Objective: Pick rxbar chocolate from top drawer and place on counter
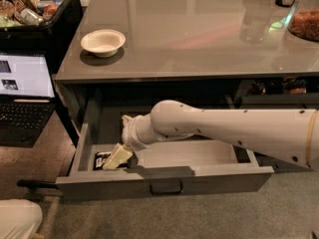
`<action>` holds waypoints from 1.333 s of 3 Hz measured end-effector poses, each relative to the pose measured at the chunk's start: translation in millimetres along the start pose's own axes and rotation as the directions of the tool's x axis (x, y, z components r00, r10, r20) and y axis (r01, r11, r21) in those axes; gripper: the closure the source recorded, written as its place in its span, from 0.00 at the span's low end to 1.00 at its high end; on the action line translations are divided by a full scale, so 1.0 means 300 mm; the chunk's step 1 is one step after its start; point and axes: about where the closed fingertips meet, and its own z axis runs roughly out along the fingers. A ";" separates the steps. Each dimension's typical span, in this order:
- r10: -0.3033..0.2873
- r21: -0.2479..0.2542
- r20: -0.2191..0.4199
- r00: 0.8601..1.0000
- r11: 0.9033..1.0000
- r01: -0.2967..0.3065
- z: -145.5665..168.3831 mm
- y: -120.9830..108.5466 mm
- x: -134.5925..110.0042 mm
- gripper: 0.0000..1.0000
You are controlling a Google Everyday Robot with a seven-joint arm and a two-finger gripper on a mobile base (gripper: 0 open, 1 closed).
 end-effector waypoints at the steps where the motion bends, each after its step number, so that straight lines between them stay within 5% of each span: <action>1: 0.012 0.003 -0.031 0.999 1.000 -0.012 0.048 0.011 0.011 0.00; 3: 0.014 0.005 -0.079 0.997 1.000 -0.014 0.122 0.001 0.081 0.00; 4: 0.004 0.007 -0.079 0.997 1.000 -0.004 0.150 -0.032 0.094 0.19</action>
Offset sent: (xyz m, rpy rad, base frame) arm 0.0016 0.0094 -0.0511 -0.0974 0.0392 -0.0321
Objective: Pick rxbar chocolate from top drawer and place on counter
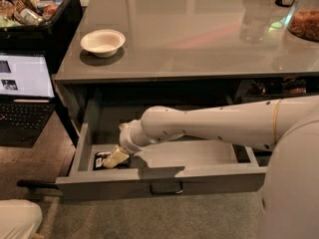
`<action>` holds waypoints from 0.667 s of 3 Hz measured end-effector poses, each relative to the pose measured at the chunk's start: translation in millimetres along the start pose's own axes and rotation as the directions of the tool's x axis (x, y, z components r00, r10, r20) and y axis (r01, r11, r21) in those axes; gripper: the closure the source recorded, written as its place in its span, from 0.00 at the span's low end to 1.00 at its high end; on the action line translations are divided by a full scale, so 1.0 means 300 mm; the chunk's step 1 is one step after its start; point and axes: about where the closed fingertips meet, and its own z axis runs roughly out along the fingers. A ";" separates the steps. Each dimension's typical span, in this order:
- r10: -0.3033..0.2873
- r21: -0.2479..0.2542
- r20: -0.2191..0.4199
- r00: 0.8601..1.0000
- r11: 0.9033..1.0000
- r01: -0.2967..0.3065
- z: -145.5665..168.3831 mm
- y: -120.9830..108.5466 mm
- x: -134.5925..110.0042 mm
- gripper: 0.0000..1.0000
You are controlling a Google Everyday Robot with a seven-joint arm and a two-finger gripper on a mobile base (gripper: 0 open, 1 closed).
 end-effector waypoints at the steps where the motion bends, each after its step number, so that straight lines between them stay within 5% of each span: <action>1: -0.001 -0.009 -0.007 1.000 1.000 0.001 0.025 -0.015 0.033 0.42; 2: 0.007 -0.018 -0.019 1.000 1.000 -0.008 0.026 -0.016 0.067 0.39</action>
Offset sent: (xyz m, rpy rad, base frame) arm 0.0059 -0.0289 -0.0440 -0.0383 0.0544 -0.0031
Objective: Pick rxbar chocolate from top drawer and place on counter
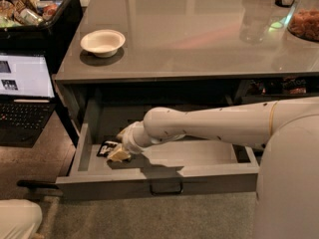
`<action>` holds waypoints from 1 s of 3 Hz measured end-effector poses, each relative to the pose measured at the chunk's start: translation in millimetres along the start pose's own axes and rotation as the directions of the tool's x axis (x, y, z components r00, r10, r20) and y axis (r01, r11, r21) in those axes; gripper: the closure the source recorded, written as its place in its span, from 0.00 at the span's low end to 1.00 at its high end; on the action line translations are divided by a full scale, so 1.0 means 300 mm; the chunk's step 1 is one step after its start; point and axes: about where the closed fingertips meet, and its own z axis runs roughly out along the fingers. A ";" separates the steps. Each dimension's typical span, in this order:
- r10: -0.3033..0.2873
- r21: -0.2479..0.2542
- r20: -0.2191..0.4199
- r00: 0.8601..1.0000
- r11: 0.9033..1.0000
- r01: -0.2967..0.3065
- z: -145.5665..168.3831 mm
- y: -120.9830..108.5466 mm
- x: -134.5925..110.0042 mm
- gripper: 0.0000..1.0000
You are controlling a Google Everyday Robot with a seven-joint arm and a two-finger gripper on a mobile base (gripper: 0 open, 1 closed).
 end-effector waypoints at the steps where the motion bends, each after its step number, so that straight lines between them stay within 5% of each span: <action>1: 0.005 -0.002 -0.004 1.000 1.000 -0.005 -0.009 -0.004 0.013 0.42; 3: 0.006 -0.003 -0.004 1.000 1.000 -0.006 -0.021 -0.007 0.021 0.89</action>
Offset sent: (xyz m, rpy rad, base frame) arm 0.0042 -0.0244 -0.0141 -0.0126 0.0061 0.0006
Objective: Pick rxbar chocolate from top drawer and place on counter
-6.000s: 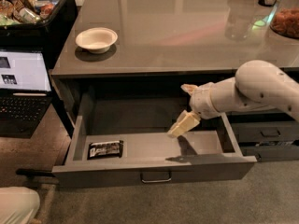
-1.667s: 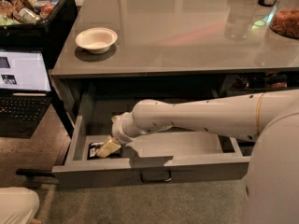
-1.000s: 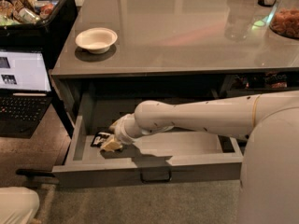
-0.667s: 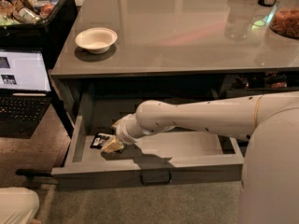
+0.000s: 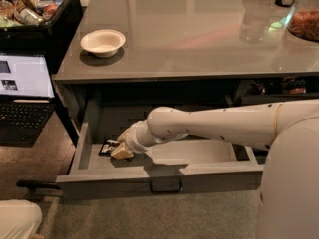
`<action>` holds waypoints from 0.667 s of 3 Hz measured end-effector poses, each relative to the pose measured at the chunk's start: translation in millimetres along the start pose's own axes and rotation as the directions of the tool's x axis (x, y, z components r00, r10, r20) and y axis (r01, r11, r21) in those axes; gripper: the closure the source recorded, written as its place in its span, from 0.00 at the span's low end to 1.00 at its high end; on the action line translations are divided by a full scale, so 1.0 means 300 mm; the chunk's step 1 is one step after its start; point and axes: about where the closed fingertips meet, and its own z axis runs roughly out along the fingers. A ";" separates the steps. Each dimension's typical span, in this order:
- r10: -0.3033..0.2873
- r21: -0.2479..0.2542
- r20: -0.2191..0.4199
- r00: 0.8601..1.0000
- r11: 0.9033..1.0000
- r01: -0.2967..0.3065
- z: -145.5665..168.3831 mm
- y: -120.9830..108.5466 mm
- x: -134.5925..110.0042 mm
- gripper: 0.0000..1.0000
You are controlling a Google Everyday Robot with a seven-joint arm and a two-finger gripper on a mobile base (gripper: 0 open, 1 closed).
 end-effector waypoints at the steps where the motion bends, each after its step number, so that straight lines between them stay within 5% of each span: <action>1: 0.000 -0.002 0.013 1.000 1.000 0.000 -0.014 -0.011 0.019 1.00; 2: -0.025 -0.006 0.061 0.998 1.000 0.025 -0.113 -0.051 -0.023 1.00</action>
Offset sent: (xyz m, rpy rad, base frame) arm 0.0164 -0.0480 0.0746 0.1014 -0.0514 0.0673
